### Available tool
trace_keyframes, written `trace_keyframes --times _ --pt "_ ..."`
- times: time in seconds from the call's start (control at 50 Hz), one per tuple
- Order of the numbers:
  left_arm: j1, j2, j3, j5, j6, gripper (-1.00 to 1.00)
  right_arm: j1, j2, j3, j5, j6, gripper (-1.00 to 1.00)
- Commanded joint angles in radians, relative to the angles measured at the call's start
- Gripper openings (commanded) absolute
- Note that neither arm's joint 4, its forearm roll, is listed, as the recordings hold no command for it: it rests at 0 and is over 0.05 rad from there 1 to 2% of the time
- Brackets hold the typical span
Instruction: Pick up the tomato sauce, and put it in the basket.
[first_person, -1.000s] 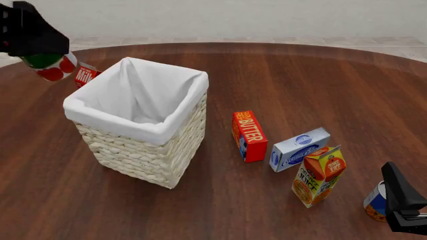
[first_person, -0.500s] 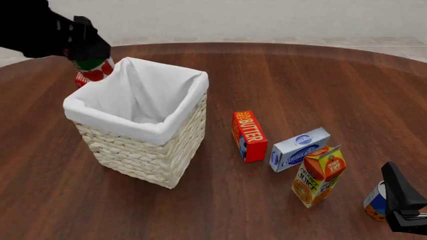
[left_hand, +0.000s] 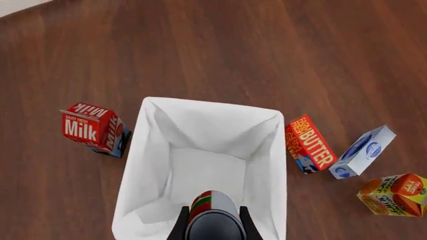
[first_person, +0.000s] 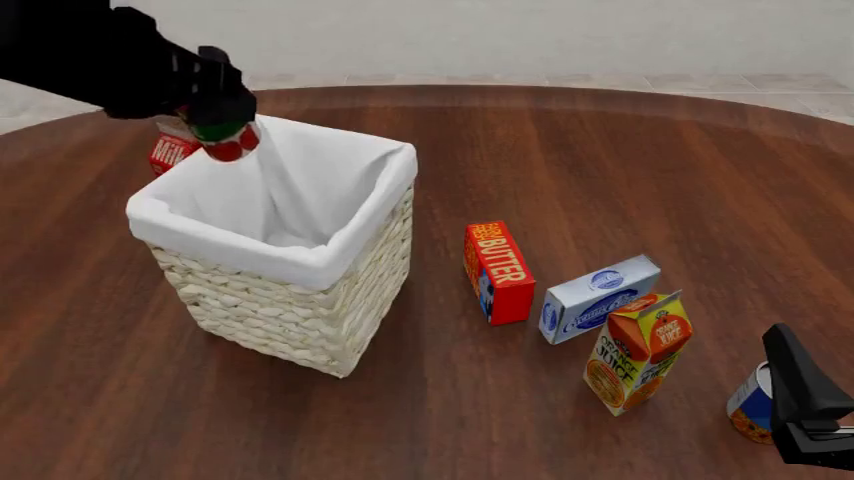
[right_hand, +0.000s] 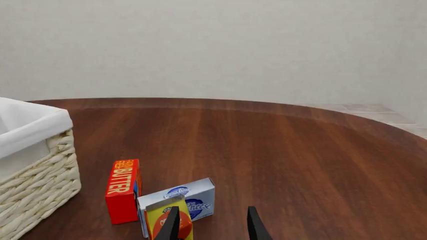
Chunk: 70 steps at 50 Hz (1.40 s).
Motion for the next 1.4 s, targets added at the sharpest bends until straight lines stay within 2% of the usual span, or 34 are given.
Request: trace_keyframes --times 0.02,0.98,1.4 --pt "0.005 0.034 -0.016 -0.020 0.019 -1.00 0.000 0.001 0.000 0.001 0.004 1.00" --pt "-0.006 0.195 -0.048 -0.139 0.002 -1.00 0.000 0.001 0.000 0.001 0.004 1.00" --pt "0.003 0.253 -0.026 -0.195 0.005 -1.00 0.000 0.001 0.000 0.001 0.004 1.00"
